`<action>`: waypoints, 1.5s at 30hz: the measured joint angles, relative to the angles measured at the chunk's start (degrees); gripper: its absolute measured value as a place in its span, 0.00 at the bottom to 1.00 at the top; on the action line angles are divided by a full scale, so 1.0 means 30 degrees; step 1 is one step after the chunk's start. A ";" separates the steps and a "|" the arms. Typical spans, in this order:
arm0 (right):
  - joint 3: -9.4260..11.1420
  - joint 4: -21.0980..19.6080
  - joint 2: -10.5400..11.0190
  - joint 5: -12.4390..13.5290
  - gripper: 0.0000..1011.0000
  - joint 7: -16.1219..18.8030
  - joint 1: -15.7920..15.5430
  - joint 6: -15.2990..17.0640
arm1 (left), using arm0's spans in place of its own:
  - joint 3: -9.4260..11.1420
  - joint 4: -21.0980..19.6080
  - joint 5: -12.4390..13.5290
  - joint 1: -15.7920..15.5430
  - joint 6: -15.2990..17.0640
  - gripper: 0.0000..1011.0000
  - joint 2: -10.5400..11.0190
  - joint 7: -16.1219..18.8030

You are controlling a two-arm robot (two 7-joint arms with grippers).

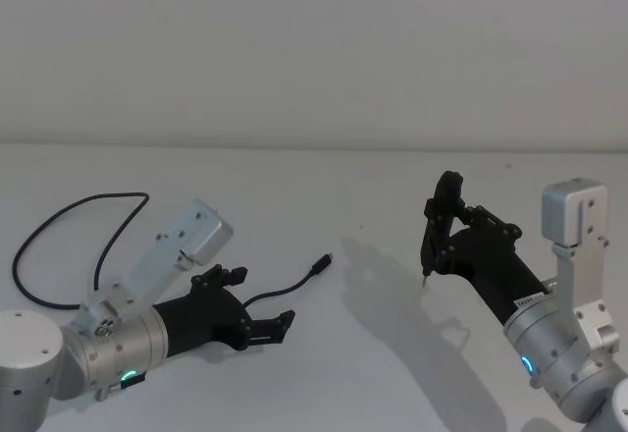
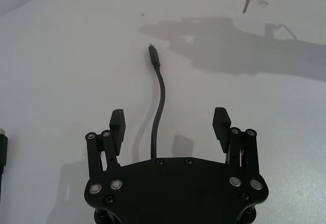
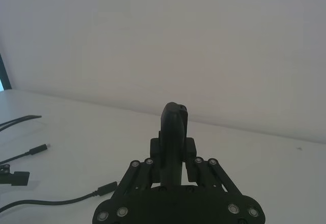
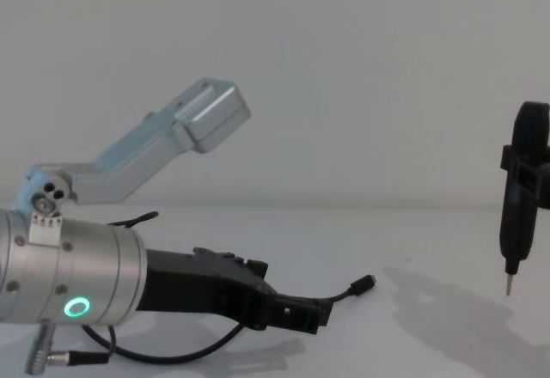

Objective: Pick up the data cable with the one hand.

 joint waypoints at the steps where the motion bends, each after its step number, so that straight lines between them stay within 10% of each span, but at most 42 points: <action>1: 0.0000 0.0000 -0.0001 0.0000 0.27 0.0000 0.0001 0.0000 | -0.0018 0.0028 -0.0005 0.0016 0.0016 0.99 -0.0005 -0.0006; 20: 0.0000 0.0000 -0.0001 -0.0001 0.27 0.0000 0.0000 0.0000 | 0.0083 0.0551 0.0161 -0.0159 0.0344 0.95 0.0137 -0.0716; 45: -0.0009 0.0139 -0.0051 -0.0001 0.27 0.0096 0.0156 -0.0005 | 0.0153 0.0740 0.0244 -0.0249 0.0410 0.24 0.0195 -0.0969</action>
